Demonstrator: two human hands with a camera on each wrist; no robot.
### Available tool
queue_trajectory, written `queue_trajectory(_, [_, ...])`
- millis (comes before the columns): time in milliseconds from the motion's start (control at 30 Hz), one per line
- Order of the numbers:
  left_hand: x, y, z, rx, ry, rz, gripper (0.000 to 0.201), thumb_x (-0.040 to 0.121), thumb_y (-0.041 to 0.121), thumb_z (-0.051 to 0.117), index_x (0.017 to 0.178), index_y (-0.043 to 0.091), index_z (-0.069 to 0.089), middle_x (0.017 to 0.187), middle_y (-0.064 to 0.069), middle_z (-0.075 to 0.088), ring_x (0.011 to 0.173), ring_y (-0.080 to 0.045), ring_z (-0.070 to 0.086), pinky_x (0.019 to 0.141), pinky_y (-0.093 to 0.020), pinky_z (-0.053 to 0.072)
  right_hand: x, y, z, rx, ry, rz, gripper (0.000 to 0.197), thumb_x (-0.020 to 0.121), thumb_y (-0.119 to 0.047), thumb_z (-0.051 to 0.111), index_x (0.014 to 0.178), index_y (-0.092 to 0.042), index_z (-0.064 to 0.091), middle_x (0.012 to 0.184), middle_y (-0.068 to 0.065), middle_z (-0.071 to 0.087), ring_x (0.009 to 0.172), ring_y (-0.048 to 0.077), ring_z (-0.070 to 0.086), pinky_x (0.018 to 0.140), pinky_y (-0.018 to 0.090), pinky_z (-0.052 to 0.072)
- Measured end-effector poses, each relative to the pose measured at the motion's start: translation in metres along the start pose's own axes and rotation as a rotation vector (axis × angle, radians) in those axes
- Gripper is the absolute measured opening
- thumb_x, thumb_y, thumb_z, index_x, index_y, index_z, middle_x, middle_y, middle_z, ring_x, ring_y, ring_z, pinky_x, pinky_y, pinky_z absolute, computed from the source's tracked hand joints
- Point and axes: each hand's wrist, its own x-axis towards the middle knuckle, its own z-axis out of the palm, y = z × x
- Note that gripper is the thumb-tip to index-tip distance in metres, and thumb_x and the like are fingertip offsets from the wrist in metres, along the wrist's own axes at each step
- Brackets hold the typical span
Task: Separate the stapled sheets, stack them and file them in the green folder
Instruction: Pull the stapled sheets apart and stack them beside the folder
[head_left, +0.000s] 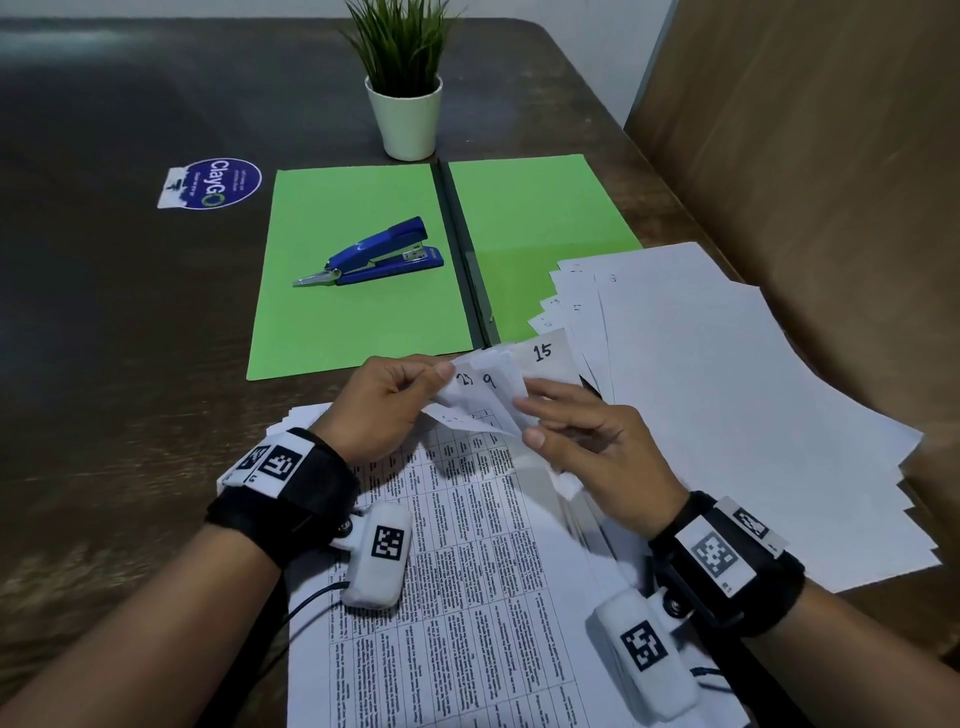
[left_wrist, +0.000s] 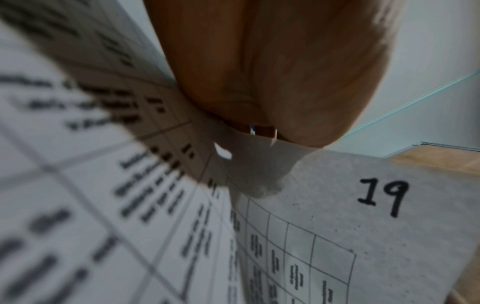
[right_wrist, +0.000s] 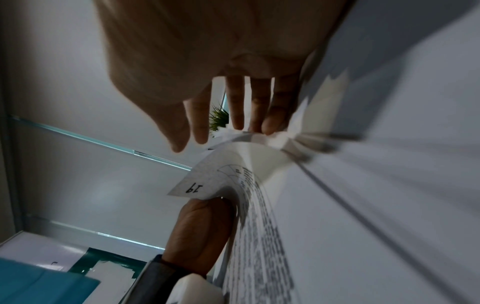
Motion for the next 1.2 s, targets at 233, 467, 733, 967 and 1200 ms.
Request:
queue_trajectory(233, [0.001, 0.0, 0.001, 0.0, -0.002, 0.01, 0.047, 0.097, 0.038, 0.054, 0.087, -0.002, 0.077, 0.115, 0.012, 0.071, 0.085, 0.007, 0.068, 0.075, -0.023, 0.05, 0.003, 0.005, 0.001, -0.054, -0.029, 0.029, 0.043, 0.08, -0.035, 0.079, 0.122, -0.027, 0.071, 0.101, -0.026, 0.063, 0.092, 0.012, 0.059, 0.076, 0.027, 0.05])
queue_trajectory(467, [0.003, -0.003, 0.002, -0.003, 0.005, 0.024, 0.043, 0.1, 0.034, 0.054, 0.084, 0.002, 0.078, 0.114, 0.009, 0.073, 0.096, 0.001, 0.069, 0.082, -0.018, 0.05, 0.002, 0.003, 0.002, -0.106, -0.03, 0.069, 0.05, 0.077, -0.04, 0.074, 0.125, -0.029, 0.068, 0.092, -0.032, 0.061, 0.083, 0.01, 0.052, 0.076, 0.032, 0.052])
queue_trajectory(733, [-0.001, 0.004, 0.005, -0.042, 0.058, -0.02, 0.02, 0.096, 0.029, 0.062, 0.097, 0.02, 0.079, 0.097, 0.006, 0.078, 0.082, -0.007, 0.072, 0.073, -0.023, 0.057, 0.004, 0.006, 0.002, -0.16, -0.01, 0.067, 0.04, 0.076, -0.03, 0.084, 0.114, -0.037, 0.072, 0.077, -0.005, 0.049, 0.069, 0.017, 0.048, 0.07, 0.035, 0.049])
queue_trajectory(967, [-0.003, 0.005, 0.0, 0.007, -0.047, -0.081, 0.041, 0.078, 0.006, 0.083, 0.113, 0.024, 0.071, 0.104, 0.004, 0.077, 0.09, -0.014, 0.075, 0.078, -0.027, 0.061, 0.004, 0.011, 0.007, -0.283, -0.117, 0.072, 0.028, 0.077, -0.016, 0.083, 0.101, -0.03, 0.078, 0.112, -0.007, 0.065, 0.104, 0.012, 0.066, 0.089, 0.044, 0.056])
queue_trajectory(1200, [-0.004, 0.007, -0.001, -0.096, -0.032, -0.034, 0.024, 0.081, 0.031, 0.075, 0.102, 0.019, 0.074, 0.1, 0.001, 0.077, 0.086, -0.013, 0.073, 0.075, -0.026, 0.059, 0.001, 0.004, 0.01, -0.326, -0.156, 0.067, 0.048, 0.061, -0.059, 0.081, 0.106, -0.042, 0.074, 0.116, -0.012, 0.059, 0.11, 0.008, 0.063, 0.097, 0.04, 0.053])
